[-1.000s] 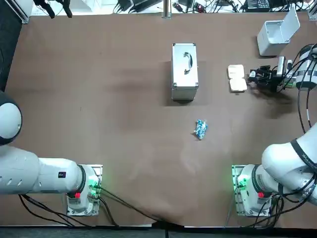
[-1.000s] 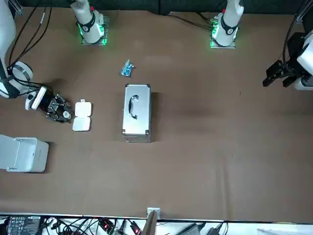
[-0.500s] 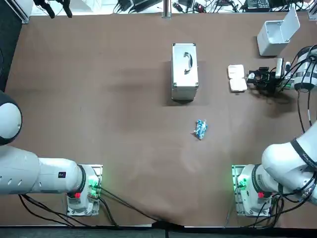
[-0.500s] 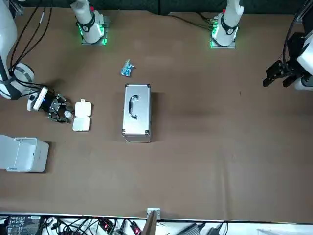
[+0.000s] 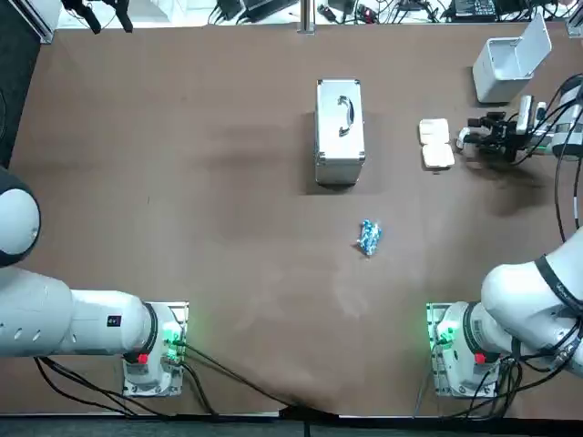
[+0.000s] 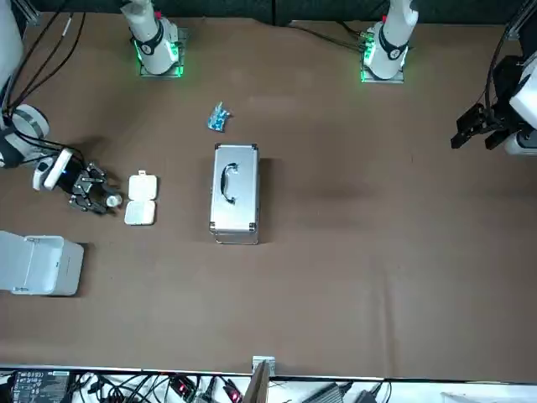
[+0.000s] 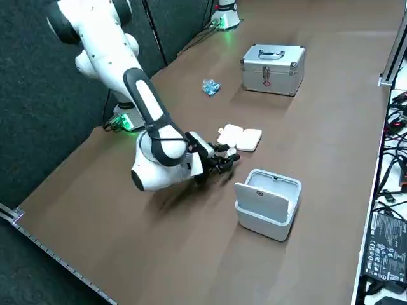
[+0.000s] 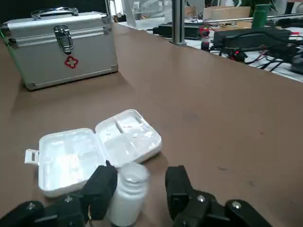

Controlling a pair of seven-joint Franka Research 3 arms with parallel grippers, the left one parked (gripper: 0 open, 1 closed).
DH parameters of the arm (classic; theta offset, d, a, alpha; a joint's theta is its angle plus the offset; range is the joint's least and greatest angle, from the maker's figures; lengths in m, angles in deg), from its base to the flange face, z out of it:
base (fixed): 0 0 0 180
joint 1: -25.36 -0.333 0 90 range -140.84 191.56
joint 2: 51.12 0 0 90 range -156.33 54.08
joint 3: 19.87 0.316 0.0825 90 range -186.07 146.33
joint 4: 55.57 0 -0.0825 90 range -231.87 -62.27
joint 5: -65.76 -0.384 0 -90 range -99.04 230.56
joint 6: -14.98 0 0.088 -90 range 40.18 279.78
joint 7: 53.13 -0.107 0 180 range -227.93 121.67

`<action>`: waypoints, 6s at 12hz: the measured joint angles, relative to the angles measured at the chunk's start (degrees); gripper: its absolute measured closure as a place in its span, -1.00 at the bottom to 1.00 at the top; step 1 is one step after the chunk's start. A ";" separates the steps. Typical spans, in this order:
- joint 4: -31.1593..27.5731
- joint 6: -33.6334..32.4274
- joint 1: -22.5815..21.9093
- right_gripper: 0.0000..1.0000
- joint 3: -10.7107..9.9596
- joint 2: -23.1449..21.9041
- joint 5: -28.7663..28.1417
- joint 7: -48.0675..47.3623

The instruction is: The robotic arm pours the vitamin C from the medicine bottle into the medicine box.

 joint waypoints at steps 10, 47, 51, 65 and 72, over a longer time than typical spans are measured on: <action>-3.22 2.27 0.32 -0.32 -1.88 -9.62 13.09 -10.77; 23.32 -15.00 -28.75 -0.34 -0.86 -29.10 69.46 -137.72; 25.04 -15.51 -28.76 -0.34 -1.02 -32.46 67.79 -137.72; 24.29 -17.62 -34.17 -0.35 -1.96 -38.02 67.93 -138.24; 24.25 -15.77 -34.11 -0.35 -2.57 -37.99 68.54 -138.25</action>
